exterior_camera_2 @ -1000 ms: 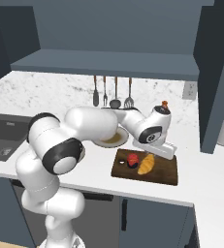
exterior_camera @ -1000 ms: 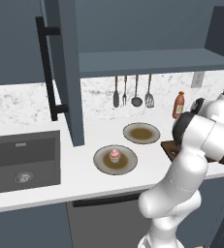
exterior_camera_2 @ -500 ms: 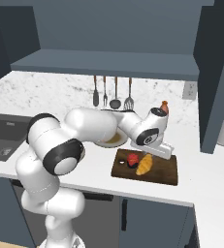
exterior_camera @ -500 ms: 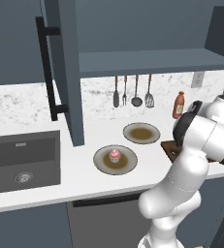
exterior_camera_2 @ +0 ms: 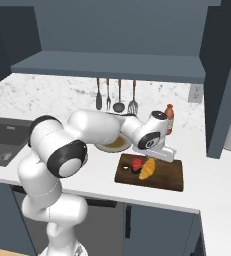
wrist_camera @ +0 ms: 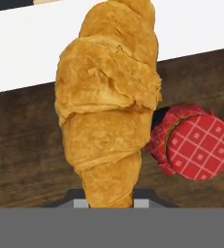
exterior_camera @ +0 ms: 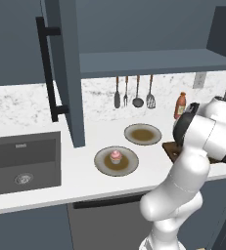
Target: From the different types of pastries on the counter, select a croissant and place it on the cutting board. Then retrieve a jar of jam from the cabinet and place it alongside the croissant on the cutting board.
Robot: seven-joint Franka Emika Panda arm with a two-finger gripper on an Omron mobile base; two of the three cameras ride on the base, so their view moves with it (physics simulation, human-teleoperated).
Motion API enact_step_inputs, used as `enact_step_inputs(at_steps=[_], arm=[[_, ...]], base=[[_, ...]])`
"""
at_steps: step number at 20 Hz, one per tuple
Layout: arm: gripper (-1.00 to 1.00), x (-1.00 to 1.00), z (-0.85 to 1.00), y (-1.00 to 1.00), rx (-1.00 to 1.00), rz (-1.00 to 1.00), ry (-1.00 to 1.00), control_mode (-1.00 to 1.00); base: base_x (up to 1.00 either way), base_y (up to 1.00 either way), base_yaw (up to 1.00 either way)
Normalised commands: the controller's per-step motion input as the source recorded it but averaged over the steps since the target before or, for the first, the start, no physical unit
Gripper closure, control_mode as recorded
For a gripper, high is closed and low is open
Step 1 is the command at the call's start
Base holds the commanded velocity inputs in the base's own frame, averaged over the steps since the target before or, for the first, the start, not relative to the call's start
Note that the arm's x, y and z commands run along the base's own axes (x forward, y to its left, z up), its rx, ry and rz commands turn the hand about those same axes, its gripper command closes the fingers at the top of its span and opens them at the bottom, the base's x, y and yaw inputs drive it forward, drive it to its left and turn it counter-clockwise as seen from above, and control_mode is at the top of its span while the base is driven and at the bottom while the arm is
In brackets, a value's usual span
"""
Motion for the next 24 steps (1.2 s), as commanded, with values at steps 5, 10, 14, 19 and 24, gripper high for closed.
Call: enact_step_inputs(at_steps=[5,10,14,19,24], arm=[[1.00,0.02,-0.13,-0.37,0.00,0.11,0.00,-1.00],[1.00,0.11,-0.10,-0.39,0.00,0.16,0.00,-1.00],[1.00,0.25,-0.05,-0.31,0.00,0.20,0.00,-1.00],[1.00,0.11,-0.21,-0.72,0.00,0.21,0.00,-1.00],[1.00,0.09,-0.20,-0.80,0.00,0.23,0.00,-1.00]], base=[[0.00,0.00,0.00],[0.00,0.00,0.00],[0.00,0.00,0.00],[0.00,0.00,0.00],[0.00,0.00,0.00]])
